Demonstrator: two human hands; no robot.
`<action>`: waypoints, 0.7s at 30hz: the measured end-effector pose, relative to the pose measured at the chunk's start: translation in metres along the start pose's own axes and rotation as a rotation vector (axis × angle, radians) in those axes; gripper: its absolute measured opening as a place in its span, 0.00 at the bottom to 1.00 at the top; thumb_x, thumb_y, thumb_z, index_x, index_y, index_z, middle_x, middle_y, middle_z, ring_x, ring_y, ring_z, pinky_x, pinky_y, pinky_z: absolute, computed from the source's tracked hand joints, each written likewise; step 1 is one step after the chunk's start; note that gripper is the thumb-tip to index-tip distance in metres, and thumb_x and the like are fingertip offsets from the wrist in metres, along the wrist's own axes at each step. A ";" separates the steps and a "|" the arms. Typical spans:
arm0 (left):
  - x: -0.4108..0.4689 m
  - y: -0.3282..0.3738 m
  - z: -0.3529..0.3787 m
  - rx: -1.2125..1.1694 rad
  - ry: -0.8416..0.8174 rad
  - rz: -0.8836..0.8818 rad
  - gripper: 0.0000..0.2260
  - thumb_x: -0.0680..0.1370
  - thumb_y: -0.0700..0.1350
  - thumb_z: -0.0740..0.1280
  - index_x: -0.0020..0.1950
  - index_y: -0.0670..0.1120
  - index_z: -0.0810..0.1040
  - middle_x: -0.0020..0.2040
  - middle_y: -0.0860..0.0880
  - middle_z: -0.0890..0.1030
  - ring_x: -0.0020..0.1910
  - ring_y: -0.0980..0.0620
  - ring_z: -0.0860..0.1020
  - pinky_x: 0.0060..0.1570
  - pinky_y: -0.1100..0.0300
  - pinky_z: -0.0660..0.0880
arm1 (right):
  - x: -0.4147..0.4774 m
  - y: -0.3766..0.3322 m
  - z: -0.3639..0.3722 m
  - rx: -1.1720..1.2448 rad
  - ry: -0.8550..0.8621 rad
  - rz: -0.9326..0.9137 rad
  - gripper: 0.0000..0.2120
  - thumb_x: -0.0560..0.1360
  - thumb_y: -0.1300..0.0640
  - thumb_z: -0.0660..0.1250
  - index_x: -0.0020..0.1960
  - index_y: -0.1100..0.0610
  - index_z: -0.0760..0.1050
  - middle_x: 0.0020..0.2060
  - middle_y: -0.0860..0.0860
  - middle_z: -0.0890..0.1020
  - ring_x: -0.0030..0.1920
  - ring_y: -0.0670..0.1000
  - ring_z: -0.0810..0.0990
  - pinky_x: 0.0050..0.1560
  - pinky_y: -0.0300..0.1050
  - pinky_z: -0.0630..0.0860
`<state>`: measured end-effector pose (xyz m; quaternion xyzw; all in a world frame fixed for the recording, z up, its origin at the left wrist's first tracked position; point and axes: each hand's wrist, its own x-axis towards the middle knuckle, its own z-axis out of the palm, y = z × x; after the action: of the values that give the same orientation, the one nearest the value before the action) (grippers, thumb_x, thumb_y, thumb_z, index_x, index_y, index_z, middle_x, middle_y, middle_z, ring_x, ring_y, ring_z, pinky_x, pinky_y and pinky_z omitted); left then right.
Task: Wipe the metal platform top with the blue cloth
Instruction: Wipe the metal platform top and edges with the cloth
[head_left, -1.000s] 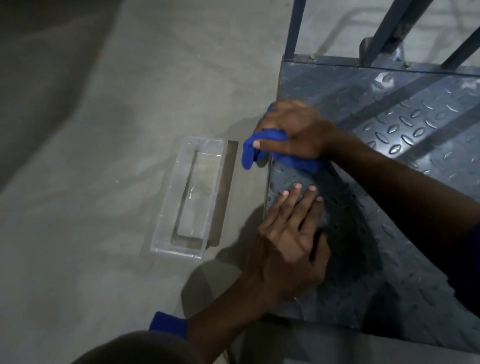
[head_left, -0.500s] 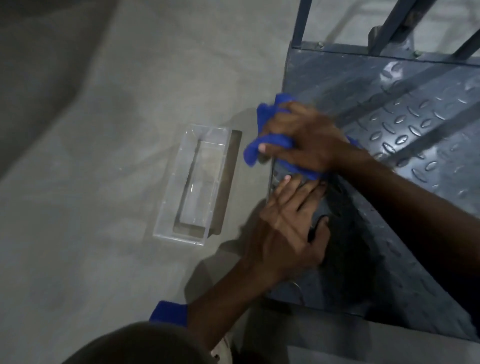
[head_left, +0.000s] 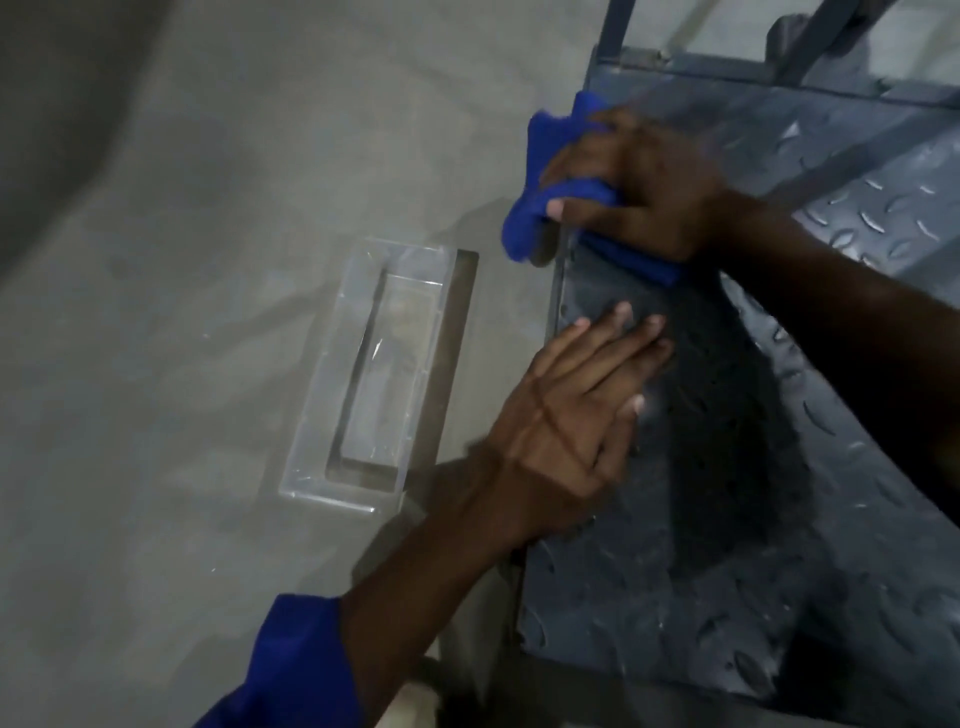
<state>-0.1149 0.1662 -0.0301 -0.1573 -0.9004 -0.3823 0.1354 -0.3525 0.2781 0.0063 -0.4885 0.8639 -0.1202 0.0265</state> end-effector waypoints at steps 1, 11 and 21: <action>0.000 0.001 0.000 0.002 0.006 0.001 0.20 0.84 0.39 0.65 0.76 0.39 0.78 0.79 0.43 0.75 0.82 0.44 0.68 0.84 0.48 0.58 | 0.000 0.004 -0.001 0.010 -0.007 -0.030 0.27 0.85 0.33 0.55 0.69 0.50 0.80 0.66 0.49 0.83 0.70 0.57 0.76 0.77 0.61 0.64; 0.002 0.006 0.000 0.055 0.014 0.004 0.20 0.84 0.40 0.65 0.76 0.40 0.78 0.79 0.44 0.75 0.83 0.46 0.66 0.84 0.47 0.58 | 0.000 -0.013 -0.005 -0.003 -0.057 -0.050 0.25 0.86 0.37 0.55 0.71 0.51 0.79 0.67 0.50 0.83 0.70 0.57 0.76 0.80 0.55 0.59; -0.018 0.010 -0.004 0.129 -0.049 0.020 0.23 0.86 0.48 0.61 0.80 0.43 0.73 0.82 0.46 0.71 0.86 0.46 0.60 0.85 0.48 0.54 | -0.028 -0.057 0.000 0.079 -0.055 0.032 0.24 0.86 0.43 0.59 0.75 0.54 0.76 0.72 0.52 0.79 0.76 0.55 0.72 0.81 0.42 0.48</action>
<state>-0.0944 0.1669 -0.0277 -0.1664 -0.9246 -0.3183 0.1268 -0.2900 0.2737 0.0175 -0.4765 0.8650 -0.1402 0.0714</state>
